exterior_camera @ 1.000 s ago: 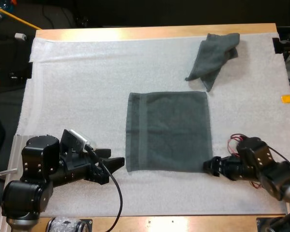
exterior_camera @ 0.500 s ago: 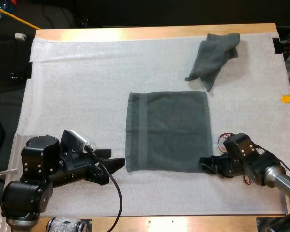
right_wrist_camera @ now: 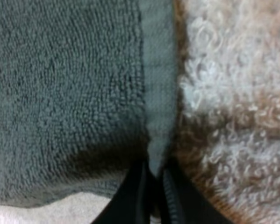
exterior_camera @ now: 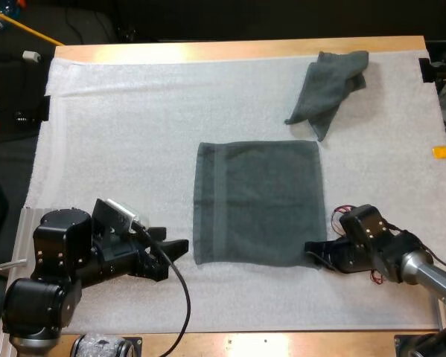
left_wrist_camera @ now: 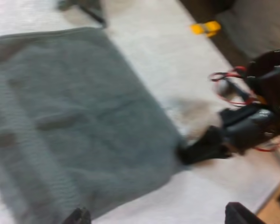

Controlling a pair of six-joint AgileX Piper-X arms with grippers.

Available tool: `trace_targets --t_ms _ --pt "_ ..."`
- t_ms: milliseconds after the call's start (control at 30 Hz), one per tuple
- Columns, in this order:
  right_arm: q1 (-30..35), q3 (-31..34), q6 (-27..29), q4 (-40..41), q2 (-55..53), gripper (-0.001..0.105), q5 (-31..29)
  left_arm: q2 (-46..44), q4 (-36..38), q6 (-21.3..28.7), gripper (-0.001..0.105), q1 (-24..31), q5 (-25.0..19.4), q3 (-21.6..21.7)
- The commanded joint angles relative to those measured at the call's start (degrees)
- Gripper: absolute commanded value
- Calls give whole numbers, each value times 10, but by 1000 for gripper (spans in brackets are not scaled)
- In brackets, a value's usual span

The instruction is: Pick towel from pile, fold and stack

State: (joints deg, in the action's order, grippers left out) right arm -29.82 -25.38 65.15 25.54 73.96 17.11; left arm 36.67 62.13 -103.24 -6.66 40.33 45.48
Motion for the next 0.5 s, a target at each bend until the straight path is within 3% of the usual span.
trace_targets --t_ms 0,200,467 --pt "-7 3 2 3 -3 0 9 5 8 7 56 -3 -28 2" --pt "-43 3 -7 16 -52 0 -3 36 9 33 56 -3 -75 -3" --pt "-81 3 -37 112 -128 0 -101 114 -25 33 56 -3 -71 -60"
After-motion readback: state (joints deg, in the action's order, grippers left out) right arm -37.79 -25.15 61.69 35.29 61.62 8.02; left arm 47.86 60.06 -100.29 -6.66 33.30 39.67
